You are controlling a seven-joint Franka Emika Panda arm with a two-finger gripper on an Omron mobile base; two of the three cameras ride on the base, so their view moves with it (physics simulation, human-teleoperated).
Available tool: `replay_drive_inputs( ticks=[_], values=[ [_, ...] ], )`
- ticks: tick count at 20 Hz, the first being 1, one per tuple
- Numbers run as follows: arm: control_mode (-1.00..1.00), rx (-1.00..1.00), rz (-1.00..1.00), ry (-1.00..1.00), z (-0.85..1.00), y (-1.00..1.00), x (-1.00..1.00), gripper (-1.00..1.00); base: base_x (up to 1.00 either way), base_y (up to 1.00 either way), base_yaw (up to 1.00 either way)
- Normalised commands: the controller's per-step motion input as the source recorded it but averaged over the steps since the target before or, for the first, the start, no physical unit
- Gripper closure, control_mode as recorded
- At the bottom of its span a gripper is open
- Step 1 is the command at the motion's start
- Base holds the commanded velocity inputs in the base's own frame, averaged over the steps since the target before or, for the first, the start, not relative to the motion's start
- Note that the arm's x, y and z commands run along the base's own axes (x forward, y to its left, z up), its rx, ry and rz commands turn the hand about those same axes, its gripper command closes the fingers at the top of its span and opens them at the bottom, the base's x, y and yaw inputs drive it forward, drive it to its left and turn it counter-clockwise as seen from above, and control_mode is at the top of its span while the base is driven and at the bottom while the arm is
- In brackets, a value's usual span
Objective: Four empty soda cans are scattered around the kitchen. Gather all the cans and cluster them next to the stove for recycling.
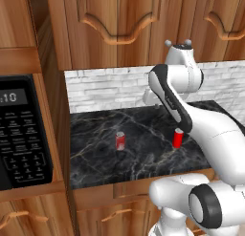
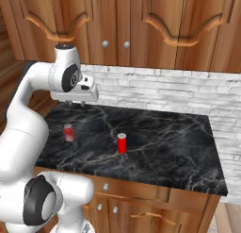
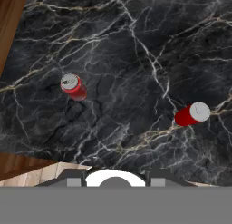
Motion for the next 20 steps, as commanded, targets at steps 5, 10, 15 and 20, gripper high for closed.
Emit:
replay_drive_inputs(
  ticks=[5,10,15,20],
  values=[
    [-1.00,0.00,0.00,0.00,-0.21,-0.15,-0.04,-1.00,0.00,0.00,0.00],
    [-1.00,-0.01,0.00,0.01,-0.51,-0.47,0.05,-1.00,0.00,0.00,0.00],
    [-1.00,0.02,-0.02,0.01,-0.49,-0.79,0.18,-1.00,0.00,0.00,0.00],
    [-1.00,-0.01,0.00,0.00,-0.49,-0.59,0.38,-1.00,0.00,0.00,0.00]
  ],
)
